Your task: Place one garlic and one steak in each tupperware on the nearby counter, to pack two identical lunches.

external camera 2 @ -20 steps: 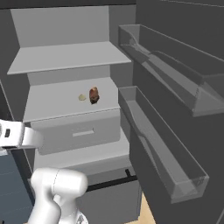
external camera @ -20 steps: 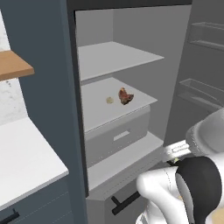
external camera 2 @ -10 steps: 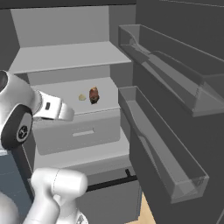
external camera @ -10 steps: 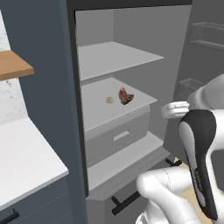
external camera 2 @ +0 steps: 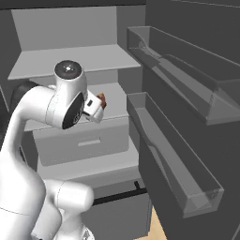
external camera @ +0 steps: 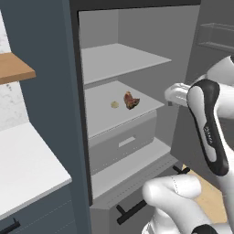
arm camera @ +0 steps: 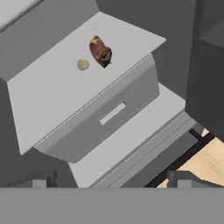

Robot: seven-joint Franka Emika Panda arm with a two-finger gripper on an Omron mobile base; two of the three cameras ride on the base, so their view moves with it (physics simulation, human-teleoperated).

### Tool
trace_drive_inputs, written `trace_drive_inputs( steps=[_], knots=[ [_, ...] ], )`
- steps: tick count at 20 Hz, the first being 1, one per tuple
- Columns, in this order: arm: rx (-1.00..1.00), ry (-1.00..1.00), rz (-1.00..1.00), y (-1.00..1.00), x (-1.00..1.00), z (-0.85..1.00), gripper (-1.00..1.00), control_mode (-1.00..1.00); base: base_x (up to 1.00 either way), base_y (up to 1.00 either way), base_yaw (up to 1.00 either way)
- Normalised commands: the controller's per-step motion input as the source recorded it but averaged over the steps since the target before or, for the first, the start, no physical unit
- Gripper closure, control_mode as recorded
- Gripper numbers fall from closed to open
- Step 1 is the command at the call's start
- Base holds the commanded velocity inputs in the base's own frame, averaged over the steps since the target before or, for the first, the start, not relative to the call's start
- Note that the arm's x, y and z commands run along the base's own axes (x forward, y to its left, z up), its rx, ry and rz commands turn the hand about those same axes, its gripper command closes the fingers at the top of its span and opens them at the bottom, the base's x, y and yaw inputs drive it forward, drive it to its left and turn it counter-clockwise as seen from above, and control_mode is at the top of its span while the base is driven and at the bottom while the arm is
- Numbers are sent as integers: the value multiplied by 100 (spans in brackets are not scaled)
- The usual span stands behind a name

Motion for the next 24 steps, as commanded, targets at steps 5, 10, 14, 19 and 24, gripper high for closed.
trace_drive_inputs(
  steps=[5,10,14,19,24],
  knots=[
    [6,0,-23,13,95,-61,-100,-100,0,0,0],
    [0,0,-18,5,100,-28,-100,-100,0,0,0],
    [0,3,-9,0,96,0,-100,-100,0,0,0],
    [0,0,-4,0,62,-5,-100,-100,0,0,0],
    [2,-1,0,10,53,-9,-100,-100,0,0,0]
  ],
)
